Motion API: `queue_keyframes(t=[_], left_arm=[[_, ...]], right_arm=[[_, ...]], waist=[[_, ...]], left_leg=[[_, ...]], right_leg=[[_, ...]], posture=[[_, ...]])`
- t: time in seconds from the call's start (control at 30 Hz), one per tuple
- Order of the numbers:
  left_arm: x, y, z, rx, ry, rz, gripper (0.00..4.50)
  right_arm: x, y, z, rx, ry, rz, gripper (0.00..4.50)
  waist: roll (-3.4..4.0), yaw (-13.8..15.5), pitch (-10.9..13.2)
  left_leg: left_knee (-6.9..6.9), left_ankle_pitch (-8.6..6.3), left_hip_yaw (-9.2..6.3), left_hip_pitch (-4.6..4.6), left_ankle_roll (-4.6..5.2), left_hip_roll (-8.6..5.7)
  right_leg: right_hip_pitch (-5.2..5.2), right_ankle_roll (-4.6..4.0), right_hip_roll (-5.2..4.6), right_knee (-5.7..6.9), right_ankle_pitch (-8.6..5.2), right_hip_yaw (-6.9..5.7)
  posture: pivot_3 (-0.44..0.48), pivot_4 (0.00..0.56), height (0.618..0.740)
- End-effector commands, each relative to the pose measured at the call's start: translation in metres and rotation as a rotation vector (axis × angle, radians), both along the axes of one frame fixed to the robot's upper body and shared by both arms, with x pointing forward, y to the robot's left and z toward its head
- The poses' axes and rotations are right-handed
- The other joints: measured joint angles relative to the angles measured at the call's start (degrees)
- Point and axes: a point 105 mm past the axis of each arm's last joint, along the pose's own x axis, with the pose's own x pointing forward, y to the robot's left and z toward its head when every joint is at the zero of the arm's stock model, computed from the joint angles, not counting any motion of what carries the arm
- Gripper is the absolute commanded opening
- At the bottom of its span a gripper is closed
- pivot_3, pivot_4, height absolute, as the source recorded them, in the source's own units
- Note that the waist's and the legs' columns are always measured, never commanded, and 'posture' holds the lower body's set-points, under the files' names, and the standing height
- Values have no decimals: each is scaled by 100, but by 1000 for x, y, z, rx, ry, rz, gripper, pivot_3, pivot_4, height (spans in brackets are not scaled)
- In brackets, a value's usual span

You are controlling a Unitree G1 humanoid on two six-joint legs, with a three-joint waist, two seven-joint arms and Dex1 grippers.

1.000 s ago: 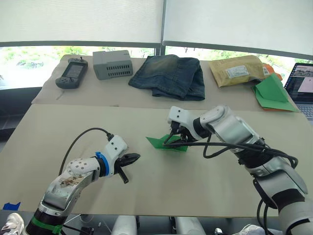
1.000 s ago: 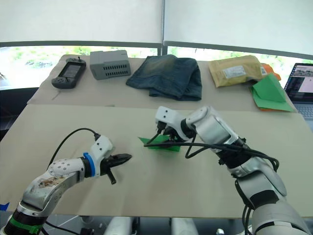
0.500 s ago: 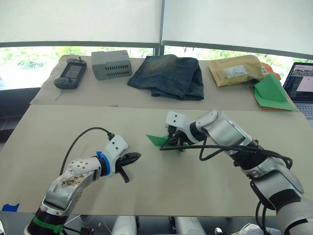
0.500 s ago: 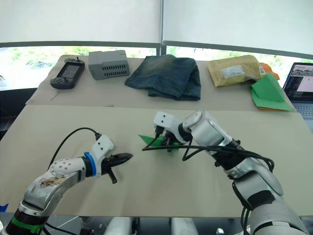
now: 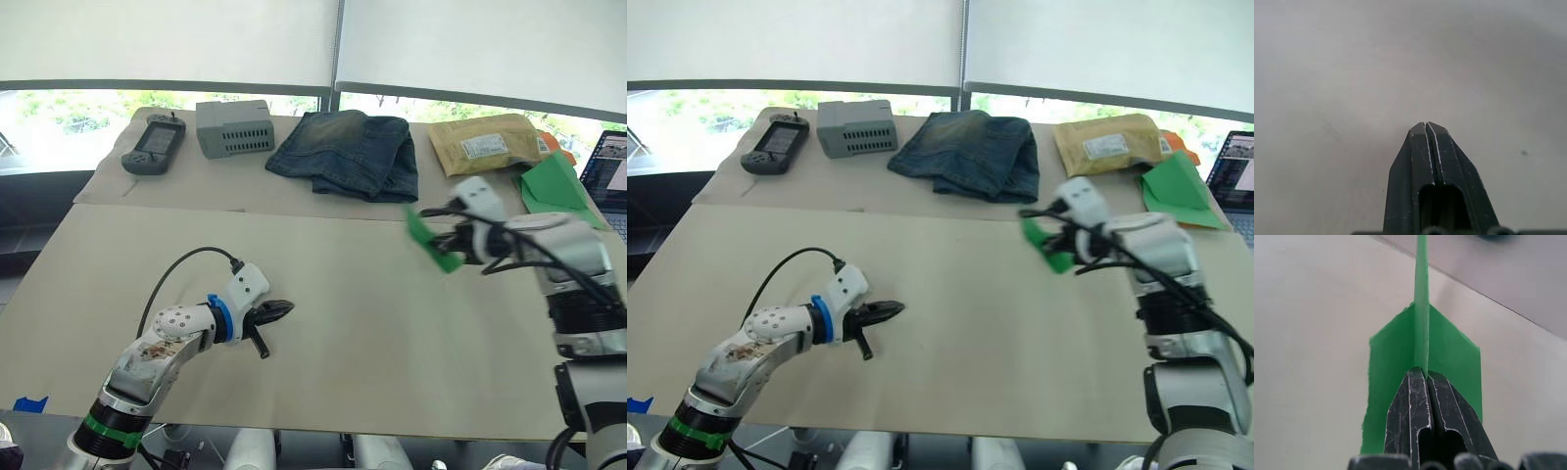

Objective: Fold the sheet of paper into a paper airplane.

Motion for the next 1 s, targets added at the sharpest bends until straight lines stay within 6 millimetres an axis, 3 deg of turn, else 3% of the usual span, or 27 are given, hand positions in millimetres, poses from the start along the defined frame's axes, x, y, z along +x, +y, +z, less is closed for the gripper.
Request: queue_keyframes(t=[0.03, 0.3, 0.47, 0.6, 0.83, 1.0], left_arm=[[5, -6, 6, 11, -48, -29, 0], [5, -7, 5, 0, -56, -9, 0], [6, -5, 7, -12, -66, 13, 0], [8, -3, 10, -23, -80, 27, 0], [15, 2, 16, -30, -100, 33, 0], [18, 9, 21, -38, -113, 44, 0]], right_arm=[[16, -50, 26, 1, -121, -209, 26], [19, -58, 7, 98, -27, -291, 26], [14, -51, -14, 134, 52, -288, 26], [13, -51, -18, 136, 57, -293, 26], [10, -49, -3, 129, 36, -261, 2337], [11, -50, 48, 100, -115, -226, 4070]], waist=[[1, -60, 0], [2, -169, 0], [3, -167, 0], [3, -159, 0], [5, -160, 1], [17, -155, 5]], left_leg=[[0, 0, 5, 1, 0, 0], [0, 0, 6, 4, 1, 5], [0, 0, 7, 3, 1, 2], [0, 0, 6, 3, 1, 2], [0, 0, 6, 3, 1, 2], [0, 0, 6, 3, 1, 2]], right_leg=[[-1, 0, 1, 0, 0, 5], [3, 2, 8, 1, 1, 12], [3, 7, 5, -1, 4, 16], [3, 7, 5, 0, 4, 14], [4, 7, 5, 0, 4, 15], [3, 8, 5, 0, 3, 14]], posture=[[0, 150, 740], [0, 150, 740], [0, 150, 740], [0, 150, 740], [0, 150, 740], [0, 150, 740]])
